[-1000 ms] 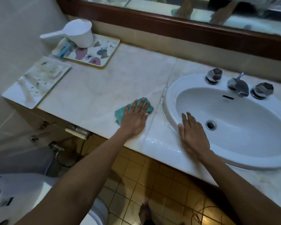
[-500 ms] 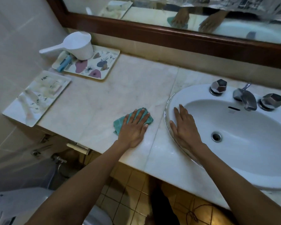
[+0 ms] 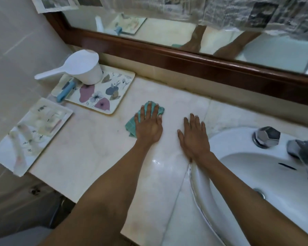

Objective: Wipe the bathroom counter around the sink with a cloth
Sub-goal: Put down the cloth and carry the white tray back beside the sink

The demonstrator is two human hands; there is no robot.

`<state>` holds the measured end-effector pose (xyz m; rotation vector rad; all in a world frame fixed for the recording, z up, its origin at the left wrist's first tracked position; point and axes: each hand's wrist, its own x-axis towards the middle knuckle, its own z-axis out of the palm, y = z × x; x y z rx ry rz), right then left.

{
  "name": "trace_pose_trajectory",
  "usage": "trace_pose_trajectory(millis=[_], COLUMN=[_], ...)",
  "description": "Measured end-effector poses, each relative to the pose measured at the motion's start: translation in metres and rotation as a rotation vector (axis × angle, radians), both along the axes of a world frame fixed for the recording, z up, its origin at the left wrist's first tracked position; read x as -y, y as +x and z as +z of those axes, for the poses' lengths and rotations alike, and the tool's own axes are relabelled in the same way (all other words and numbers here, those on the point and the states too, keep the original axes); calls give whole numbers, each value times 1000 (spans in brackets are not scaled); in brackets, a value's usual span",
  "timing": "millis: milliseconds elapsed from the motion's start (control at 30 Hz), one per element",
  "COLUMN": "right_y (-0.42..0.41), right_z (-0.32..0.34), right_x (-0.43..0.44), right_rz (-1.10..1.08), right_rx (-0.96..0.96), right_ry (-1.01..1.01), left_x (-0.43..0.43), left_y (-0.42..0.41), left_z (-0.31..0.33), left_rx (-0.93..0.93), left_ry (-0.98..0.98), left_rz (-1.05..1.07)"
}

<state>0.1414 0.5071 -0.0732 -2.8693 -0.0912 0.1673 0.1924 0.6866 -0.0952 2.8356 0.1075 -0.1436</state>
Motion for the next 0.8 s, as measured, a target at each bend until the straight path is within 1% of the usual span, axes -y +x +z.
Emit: trace_pose_trajectory(millis=[133, 267, 333, 400, 467, 567, 667, 733, 800], right_y=[34, 50, 48, 45, 46, 46, 45, 48, 52], right_z=[-1, -9, -15, -18, -14, 7, 39, 59, 75], right_x=[-14, -26, -30, -32, -37, -60, -108, -148, -194], right_rz=[0, 6, 1, -16, -57, -63, 0, 38, 126], right_rx=[0, 28, 31, 31, 28, 107, 137, 97, 81], right_ry=[27, 44, 40, 36, 84, 221, 397, 444, 447], left_x=[0, 2, -3, -14, -32, -70, -121, -164, -210], left_y=[40, 54, 56, 55, 45, 9, -36, -61, -85], left_z=[2, 5, 11, 23, 43, 79, 103, 106, 106], left_rx=[-22, -48, -83, -116, -53, 148, 159, 176, 231], left_ry=[-21, -44, -102, -211, -349, -459, -487, -466, -452], left_rz=[62, 104, 72, 27, 27, 107, 250, 353, 461])
